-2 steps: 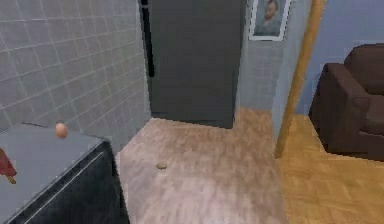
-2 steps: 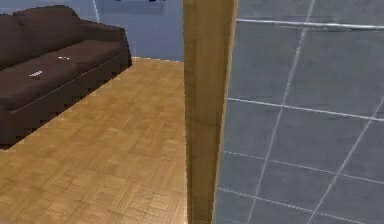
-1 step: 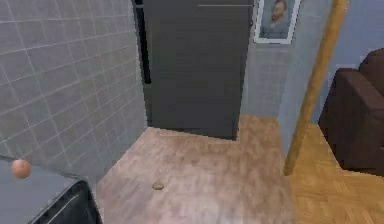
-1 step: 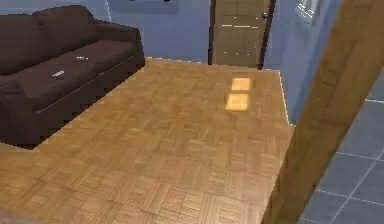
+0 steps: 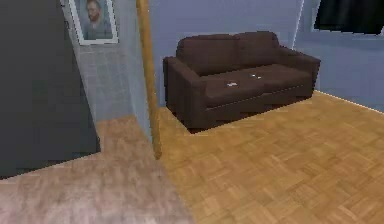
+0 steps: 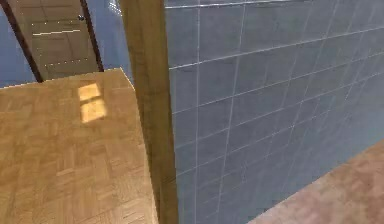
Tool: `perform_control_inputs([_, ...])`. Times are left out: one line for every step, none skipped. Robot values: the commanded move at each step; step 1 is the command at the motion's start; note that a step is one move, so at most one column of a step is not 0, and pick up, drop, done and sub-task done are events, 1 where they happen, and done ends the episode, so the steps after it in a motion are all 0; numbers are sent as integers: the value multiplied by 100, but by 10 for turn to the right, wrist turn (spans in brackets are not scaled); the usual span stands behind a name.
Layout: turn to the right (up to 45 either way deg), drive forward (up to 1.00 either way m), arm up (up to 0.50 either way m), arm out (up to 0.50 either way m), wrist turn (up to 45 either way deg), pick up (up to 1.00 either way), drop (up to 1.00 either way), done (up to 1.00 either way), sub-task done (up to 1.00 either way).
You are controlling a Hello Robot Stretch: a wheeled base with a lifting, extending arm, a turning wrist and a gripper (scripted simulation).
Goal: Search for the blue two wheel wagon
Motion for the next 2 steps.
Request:
perform_control_inputs([360, 0, 0, 0, 0, 0, 0, 0, 0])
perform_control_inputs([0, 85, 0, 0, 0, 0, 0, 0, 0])
